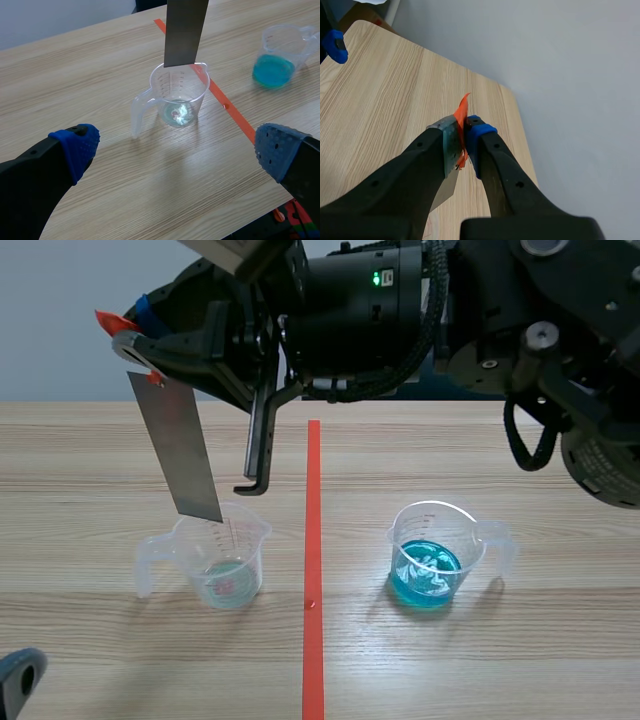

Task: Do the redox reaction experiment

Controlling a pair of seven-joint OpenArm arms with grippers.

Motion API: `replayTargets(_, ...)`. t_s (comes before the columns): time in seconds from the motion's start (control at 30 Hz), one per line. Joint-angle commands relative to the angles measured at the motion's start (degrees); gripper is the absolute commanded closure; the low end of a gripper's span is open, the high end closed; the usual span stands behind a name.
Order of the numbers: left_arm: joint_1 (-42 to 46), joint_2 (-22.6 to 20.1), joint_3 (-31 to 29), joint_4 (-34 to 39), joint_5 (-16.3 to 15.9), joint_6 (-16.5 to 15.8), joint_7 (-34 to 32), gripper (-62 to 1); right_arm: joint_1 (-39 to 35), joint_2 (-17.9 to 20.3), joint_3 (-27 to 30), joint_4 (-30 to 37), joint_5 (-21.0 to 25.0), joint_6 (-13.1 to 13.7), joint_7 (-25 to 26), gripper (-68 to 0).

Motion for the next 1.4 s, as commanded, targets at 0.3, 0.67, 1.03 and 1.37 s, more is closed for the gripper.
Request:
replayTargets(0.3,0.0,0.3,0.0,0.6,-0.3,-0.1,-0.8,-62.3,1.1,-0.2,0.4,0.3,0.9,0.4,-0.1,-0.8)
replayTargets(0.67,0.0,0.3,0.0,0.6,-0.3,-0.1,-0.7,-62.3,1.1,-0.2,0.4,0.3,0.9,0.4,-0.7,-0.8)
replayTargets(1.03,0.0,0.3,0.0,0.6,-0.3,-0.1,-0.7,-62.3,1.1,-0.2,0.4,0.3,0.9,0.4,-0.7,-0.8)
replayTargets(1.37,0.0,0.3,0.0,0.6,-0.3,-0.1,-0.7,-62.3,1.1,-0.2,0.4,0.3,0.9,0.4,-0.7,-0.8)
